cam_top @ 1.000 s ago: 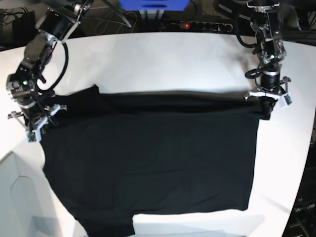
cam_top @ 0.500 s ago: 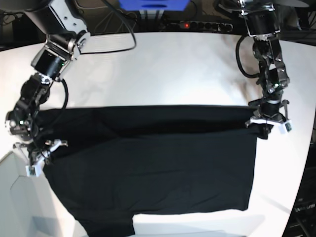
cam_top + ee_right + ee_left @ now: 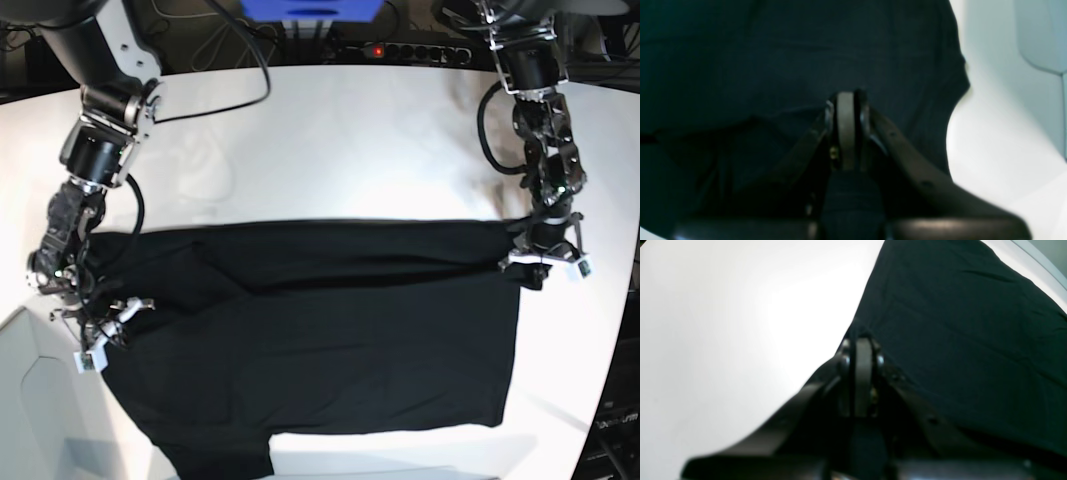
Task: Fold the T-shirt properly
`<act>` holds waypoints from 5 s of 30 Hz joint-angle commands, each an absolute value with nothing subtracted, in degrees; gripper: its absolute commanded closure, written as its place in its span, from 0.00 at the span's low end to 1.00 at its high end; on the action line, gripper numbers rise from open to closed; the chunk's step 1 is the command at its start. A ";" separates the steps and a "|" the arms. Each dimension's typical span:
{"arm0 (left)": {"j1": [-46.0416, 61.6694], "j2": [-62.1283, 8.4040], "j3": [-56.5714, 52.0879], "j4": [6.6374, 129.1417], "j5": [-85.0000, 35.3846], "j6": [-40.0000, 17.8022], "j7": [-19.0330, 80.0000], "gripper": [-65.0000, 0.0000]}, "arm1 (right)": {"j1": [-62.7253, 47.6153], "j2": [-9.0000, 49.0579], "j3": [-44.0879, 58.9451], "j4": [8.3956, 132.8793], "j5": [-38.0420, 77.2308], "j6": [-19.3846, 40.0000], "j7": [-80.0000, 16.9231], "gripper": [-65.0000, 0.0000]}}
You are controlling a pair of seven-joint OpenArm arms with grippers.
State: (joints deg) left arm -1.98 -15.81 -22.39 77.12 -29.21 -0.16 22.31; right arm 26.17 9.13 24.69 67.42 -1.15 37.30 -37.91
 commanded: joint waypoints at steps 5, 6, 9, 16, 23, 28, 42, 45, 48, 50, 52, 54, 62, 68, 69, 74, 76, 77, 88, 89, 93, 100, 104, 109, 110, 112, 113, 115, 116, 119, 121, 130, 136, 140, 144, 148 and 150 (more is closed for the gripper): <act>-3.21 -16.57 -22.55 78.02 -29.32 -0.22 20.70 1.00 | 30.02 9.80 24.57 68.26 -0.31 37.58 -36.09 1.00; -3.21 -16.57 -22.55 78.02 -29.32 -0.22 20.70 1.00 | 30.29 9.80 24.04 68.09 -0.31 37.58 -36.09 1.00; -3.21 -16.57 -22.55 78.02 -29.41 -0.22 20.70 1.00 | 30.81 9.80 23.34 66.24 -0.31 37.58 -36.09 1.00; -3.21 -16.57 -22.55 78.02 -29.41 -0.22 20.70 1.00 | 31.16 9.80 23.25 64.31 -0.31 37.58 -36.09 1.00; -3.03 -16.57 -22.55 78.46 -29.41 -0.04 20.79 0.59 | 31.34 9.98 23.25 64.40 -0.31 37.58 -36.62 0.79; -2.59 -16.66 -22.55 80.84 -29.41 -0.22 20.79 0.39 | 31.60 10.07 23.43 64.92 -0.22 37.58 -36.62 0.48; 5.58 -15.08 -23.16 81.01 -29.32 -0.13 20.44 0.39 | 19.56 8.92 23.52 82.33 -0.13 37.67 -40.31 0.44; 5.41 -15.08 -22.73 78.29 -29.32 -0.13 20.35 0.39 | 16.22 8.92 23.60 85.14 -0.13 37.67 -39.96 0.43; 5.32 -15.08 -22.73 76.62 -29.32 -0.13 20.26 0.39 | 14.20 9.27 23.69 86.99 -0.13 37.67 -40.31 0.43; 5.23 -15.08 -22.90 75.91 -29.05 -0.13 20.26 0.39 | 13.41 10.15 24.13 87.08 -0.13 37.67 -40.31 0.43; 5.23 -15.08 -22.73 75.12 -29.05 -0.13 20.18 0.39 | 13.41 10.86 26.15 86.81 -0.13 37.67 -40.31 0.43; 5.14 -15.08 -22.73 73.80 -29.32 -0.22 20.18 0.39 | 13.58 11.03 27.91 85.32 -0.22 37.67 -40.04 0.43; 4.09 -14.02 -22.55 72.57 -29.05 -0.31 20.53 0.40 | 15.08 16.57 30.64 72.04 -0.13 37.67 -38.37 0.43; 4.00 -13.85 -22.02 72.57 -29.32 -0.31 20.70 0.40 | 15.08 18.07 30.64 65.98 -0.22 37.58 -33.27 0.43; 4.00 -13.85 -20.97 72.57 -29.32 -0.31 20.62 0.43 | 15.16 18.24 30.64 65.01 -0.22 37.58 -33.19 0.43; 4.00 -13.93 -19.47 72.57 -29.32 -0.31 20.35 0.65 | 15.16 19.47 30.64 62.11 -0.22 37.49 -31.25 0.43; 4.00 -13.93 -19.47 72.57 -29.32 -0.31 20.44 0.74 | 15.16 19.47 30.64 60.97 -0.22 37.49 -31.16 0.43; 4.00 -13.93 -19.47 72.57 -29.32 -0.31 20.53 0.80 | 15.16 19.47 30.64 60.35 -0.22 37.49 -31.16 0.43; 4.70 -14.29 -19.91 71.25 -29.32 -0.31 20.70 1.00 | 12.09 19.82 30.55 60.26 -0.13 38.02 -31.34 0.73; 5.14 -14.29 -19.91 71.43 -29.41 -0.31 20.70 1.00 | 11.56 19.91 30.55 60.26 -0.13 38.02 -31.34 0.80; 6.99 -14.37 -22.46 74.77 -29.41 -0.31 20.79 1.00 | 9.45 20.79 30.64 62.46 -0.13 38.02 -31.69 1.00; 7.43 -14.29 -28.35 81.27 -29.41 -0.31 28.88 1.00 | 5.85 20.09 30.64 73.36 -0.13 38.02 -33.63 1.00; 7.08 -14.02 -30.90 86.20 -29.41 -0.31 31.78 1.00 | 6.29 19.74 30.55 78.81 -0.13 38.02 -37.32 1.00; 5.67 -14.02 -31.96 92.97 -29.41 -0.31 34.77 1.00 | 10.15 19.74 30.29 83.30 -0.13 38.02 -40.92 1.00; 4.70 -14.02 -32.04 93.85 -29.41 -0.31 35.56 1.00 | 11.74 19.74 30.20 83.30 -0.13 38.02 -41.80 1.00; 2.68 -14.29 -32.04 94.73 -29.41 -0.31 37.41 1.00 | 15.34 20.00 30.11 82.86 -0.31 38.02 -43.21 1.00; 1.27 -14.29 -32.04 94.90 -29.41 -0.31 38.37 1.00 | 17.10 20.09 30.11 82.33 -0.31 38.02 -43.65 1.00; -1.71 -14.29 -32.04 94.81 -29.41 -0.31 39.96 1.00 | 21.14 20.18 28.79 81.01 -0.31 37.85 -43.91 1.00; -2.95 -14.29 -32.04 94.73 -29.41 -0.31 40.66 1.00 | 23.08 20.26 27.65 80.40 -0.40 37.85 -43.91 1.00; -6.11 -14.29 -32.04 94.55 -29.41 -0.31 42.42 1.00 | 27.30 21.14 25.10 78.81 -0.40 37.76 -43.82 1.00; -6.73 -14.20 -32.04 94.81 -29.41 -0.31 42.51 1.00 | 28.97 21.05 24.92 78.20 -0.40 37.76 -43.91 1.00; 0.92 -13.49 -32.13 94.99 -29.41 -0.31 42.15 1.00 | 17.45 21.23 26.95 78.55 -0.31 38.02 -43.65 1.00; 7.78 -12.26 -33.80 94.99 -29.41 -0.31 42.15 1.00 | 8.48 19.82 30.73 82.24 -0.22 38.02 -43.82 1.00; 11.30 -11.12 -33.80 94.99 -29.41 -0.31 42.15 1.00 | 1.71 19.47 30.90 88.13 -0.13 38.02 -43.82 1.00; 14.20 -9.45 -33.71 95.08 -29.49 -0.31 42.15 1.00 | -3.38 18.24 30.99 91.82 -0.13 38.02 -43.56 1.00; 18.33 -8.66 -33.80 96.84 -29.49 -0.31 42.07 1.00 | -6.99 18.15 30.99 93.49 -0.13 38.02 -43.74 1.00; 20.88 -7.78 -33.71 98.59 -29.49 -0.31 42.07 1.00 | -9.10 18.15 31.16 94.64 -0.13 38.02 -43.82 1.00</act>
